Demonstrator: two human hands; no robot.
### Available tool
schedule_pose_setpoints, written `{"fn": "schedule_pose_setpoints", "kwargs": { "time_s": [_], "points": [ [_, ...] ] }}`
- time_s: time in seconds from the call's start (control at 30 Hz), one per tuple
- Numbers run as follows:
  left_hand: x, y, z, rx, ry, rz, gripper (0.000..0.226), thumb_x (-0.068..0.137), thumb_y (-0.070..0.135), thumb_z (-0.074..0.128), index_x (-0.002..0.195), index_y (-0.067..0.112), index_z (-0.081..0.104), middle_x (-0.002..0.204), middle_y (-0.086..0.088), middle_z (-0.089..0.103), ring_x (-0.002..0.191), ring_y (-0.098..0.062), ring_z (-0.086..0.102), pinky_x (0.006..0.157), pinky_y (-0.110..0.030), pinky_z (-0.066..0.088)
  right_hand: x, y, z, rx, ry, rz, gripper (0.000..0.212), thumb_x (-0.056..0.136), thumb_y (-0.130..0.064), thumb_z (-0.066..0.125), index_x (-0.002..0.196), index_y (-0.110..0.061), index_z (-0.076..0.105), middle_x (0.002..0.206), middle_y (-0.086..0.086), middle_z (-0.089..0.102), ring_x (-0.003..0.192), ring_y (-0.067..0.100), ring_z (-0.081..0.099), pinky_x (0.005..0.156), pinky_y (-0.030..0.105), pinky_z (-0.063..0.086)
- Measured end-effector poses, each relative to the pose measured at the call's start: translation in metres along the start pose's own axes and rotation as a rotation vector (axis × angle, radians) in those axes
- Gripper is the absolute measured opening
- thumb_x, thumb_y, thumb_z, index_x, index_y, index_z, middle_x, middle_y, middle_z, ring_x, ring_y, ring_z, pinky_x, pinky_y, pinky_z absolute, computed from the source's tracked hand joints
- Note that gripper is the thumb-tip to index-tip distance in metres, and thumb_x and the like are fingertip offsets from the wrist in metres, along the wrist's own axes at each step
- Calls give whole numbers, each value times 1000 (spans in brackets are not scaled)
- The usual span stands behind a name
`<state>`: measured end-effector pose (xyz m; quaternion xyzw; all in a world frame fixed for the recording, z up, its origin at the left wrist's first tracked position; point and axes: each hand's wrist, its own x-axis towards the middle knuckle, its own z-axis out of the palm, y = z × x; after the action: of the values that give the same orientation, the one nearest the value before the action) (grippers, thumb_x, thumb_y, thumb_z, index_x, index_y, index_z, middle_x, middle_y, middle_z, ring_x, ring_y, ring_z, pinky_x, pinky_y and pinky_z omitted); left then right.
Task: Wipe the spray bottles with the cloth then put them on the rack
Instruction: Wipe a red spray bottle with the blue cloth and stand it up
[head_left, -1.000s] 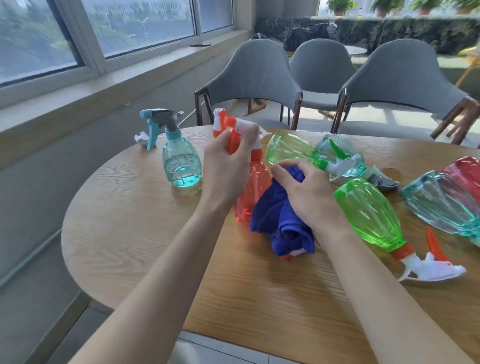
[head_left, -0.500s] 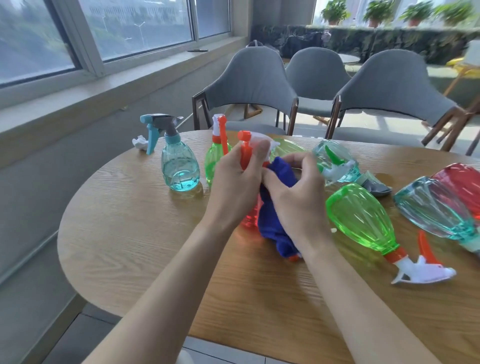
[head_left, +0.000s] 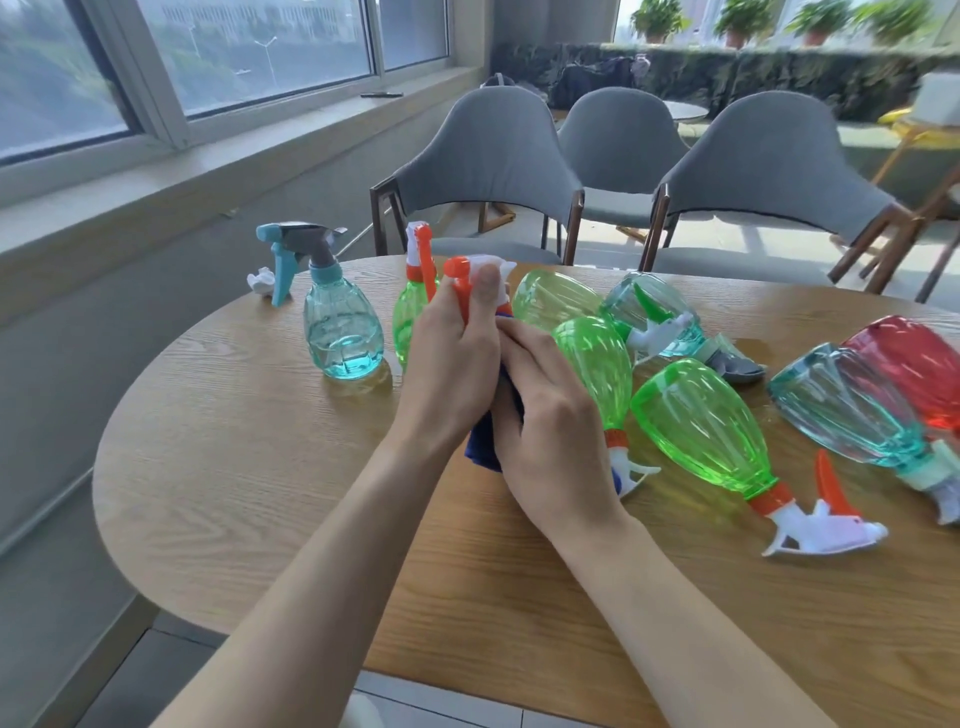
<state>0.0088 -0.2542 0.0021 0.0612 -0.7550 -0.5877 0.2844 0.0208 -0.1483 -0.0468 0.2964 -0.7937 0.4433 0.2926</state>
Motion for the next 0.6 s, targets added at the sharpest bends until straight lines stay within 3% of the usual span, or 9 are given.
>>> {"fn": "schedule_pose_setpoints", "kwargs": {
  "time_s": [0.1,0.2,0.3,0.43,0.53,0.6],
  "points": [
    [-2,0,0,18,-3,19,51,114,48,41,108,6,70,97,-8,76,89,-23,71,88,-52,57,5,2,-4,-41,55,63,36,109,-7,54,144,-2,62,143,6,63,131,13,60,115,23,44],
    [-5,0,1,57,-13,48,50,114,51,41,104,11,69,90,-5,75,84,-23,70,84,-55,57,16,13,-14,-64,64,260,30,109,-6,53,133,-9,70,127,3,69,112,6,58,99,3,36],
    [-6,-1,2,59,-39,55,49,112,54,42,105,15,71,96,-4,78,88,-26,74,84,-55,60,23,27,-23,-101,13,394,30,108,-7,51,131,-10,71,123,3,70,112,15,62,94,8,35],
    [-8,-1,2,33,-47,62,44,111,55,44,104,21,71,99,0,80,90,-32,75,80,-59,62,27,32,-29,-137,42,427,31,108,-7,52,133,-8,70,128,6,72,118,17,63,94,5,31],
    [-8,-2,1,29,-31,75,49,112,52,44,106,12,71,94,-6,78,86,-35,72,76,-56,61,29,28,-35,12,144,429,25,108,-10,56,126,-14,74,115,-2,76,108,12,69,95,14,46],
    [-8,-2,1,32,-44,103,50,113,49,44,102,7,68,85,-10,73,75,-29,67,71,-51,56,29,22,-36,163,197,398,21,107,-14,59,119,-23,74,106,-13,76,102,6,72,93,23,55]
  ]
}}
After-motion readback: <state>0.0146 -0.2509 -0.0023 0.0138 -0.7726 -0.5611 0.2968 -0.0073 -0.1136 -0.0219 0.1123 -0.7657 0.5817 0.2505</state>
